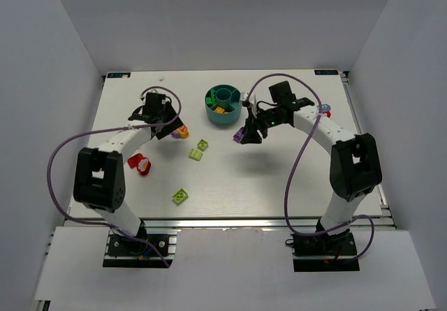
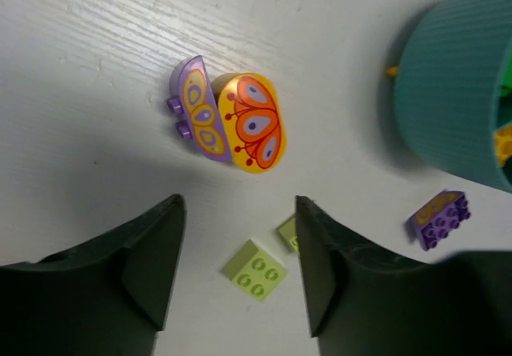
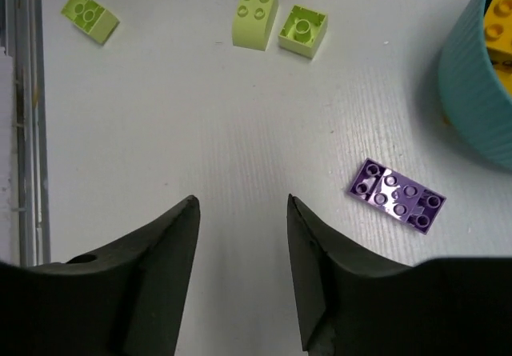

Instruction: Sort the legos into containers by color

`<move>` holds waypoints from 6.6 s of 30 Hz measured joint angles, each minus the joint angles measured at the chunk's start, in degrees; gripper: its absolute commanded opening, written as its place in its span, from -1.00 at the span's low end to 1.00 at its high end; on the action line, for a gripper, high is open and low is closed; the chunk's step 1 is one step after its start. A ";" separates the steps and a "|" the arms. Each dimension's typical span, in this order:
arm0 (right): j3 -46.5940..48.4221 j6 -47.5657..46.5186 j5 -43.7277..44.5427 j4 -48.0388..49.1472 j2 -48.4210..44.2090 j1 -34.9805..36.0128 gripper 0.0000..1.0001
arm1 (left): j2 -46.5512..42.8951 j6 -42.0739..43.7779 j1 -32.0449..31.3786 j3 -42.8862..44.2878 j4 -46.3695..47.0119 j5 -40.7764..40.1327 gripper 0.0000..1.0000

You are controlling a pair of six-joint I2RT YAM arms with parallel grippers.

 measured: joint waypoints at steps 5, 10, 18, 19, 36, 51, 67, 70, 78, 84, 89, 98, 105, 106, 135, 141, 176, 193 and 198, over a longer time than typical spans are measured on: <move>-0.09 1.11 1.70 0.24 0.07 0.48 0.13 | 8.96 -2.86 2.05 6.14 -4.50 1.53 0.57; -0.63 1.95 2.69 0.72 0.07 0.44 0.14 | 16.20 -7.32 3.19 14.71 -8.85 -0.44 0.56; -2.82 2.51 3.78 1.31 0.07 0.44 0.15 | 21.68 -11.67 4.42 19.19 -12.63 -1.88 0.49; -2.91 2.56 3.91 1.53 0.07 0.42 0.15 | 21.90 -11.80 4.50 19.34 -13.05 -1.86 0.49; -3.13 3.67 3.98 2.38 0.07 -0.59 0.15 | 24.26 -14.60 4.55 20.48 -14.01 -1.70 0.30; -3.13 3.80 3.93 2.40 0.07 -1.03 0.15 | 24.44 -14.73 4.57 19.39 -14.36 -1.57 -0.32; -1.55 14.62 -1.40 4.28 1.92 1.29 0.21 | 14.27 -12.76 4.76 4.44 -8.50 7.69 -0.75; -0.37 27.19 -1.51 10.21 4.07 3.69 0.35 | 11.04 -12.74 4.33 1.29 -7.23 9.77 -0.76; 8.46 57.79 1.99 20.09 11.67 12.02 0.55 | 3.23 -13.14 1.75 -1.31 -2.47 13.49 -0.77; 13.25 68.35 6.23 22.01 15.43 13.81 0.53 | 0.44 -14.01 -0.81 -2.10 0.63 13.81 -0.77; 13.75 69.81 11.04 21.14 15.56 14.19 0.51 | 0.15 -14.84 -1.92 -4.07 1.40 13.81 -0.77; 13.84 68.87 16.00 18.60 16.02 14.47 0.43 | -0.72 -15.67 -2.25 -4.42 1.70 13.84 -0.79; 13.84 68.54 16.17 18.64 17.70 14.97 0.23 | -2.97 -16.57 -2.32 -5.29 2.60 14.38 -0.79; 13.84 68.61 15.91 18.69 17.79 15.13 0.18 | -3.10 -16.59 -2.32 -5.60 2.67 14.38 -0.79; 10.43 69.55 4.61 26.86 17.59 12.50 -1.00 | -9.49 -17.03 -0.04 -7.76 5.57 15.37 0.96; -0.11 78.07 -7.54 44.85 13.66 6.73 -1.00 | -17.59 -14.47 1.25 -12.59 18.84 21.77 0.96; -6.88 122.77 -17.57 103.49 7.76 2.64 -1.00 | -11.80 -34.29 -3.74 -25.66 88.72 46.53 0.22; -5.29 106.75 -19.96 94.97 6.93 1.95 -1.00 | -9.31 -35.23 -2.27 -25.03 87.62 48.59 -0.88; 2.34 80.91 -18.23 70.95 5.95 -0.90 -1.00 | -12.83 -31.85 1.60 -25.03 80.08 50.51 -0.88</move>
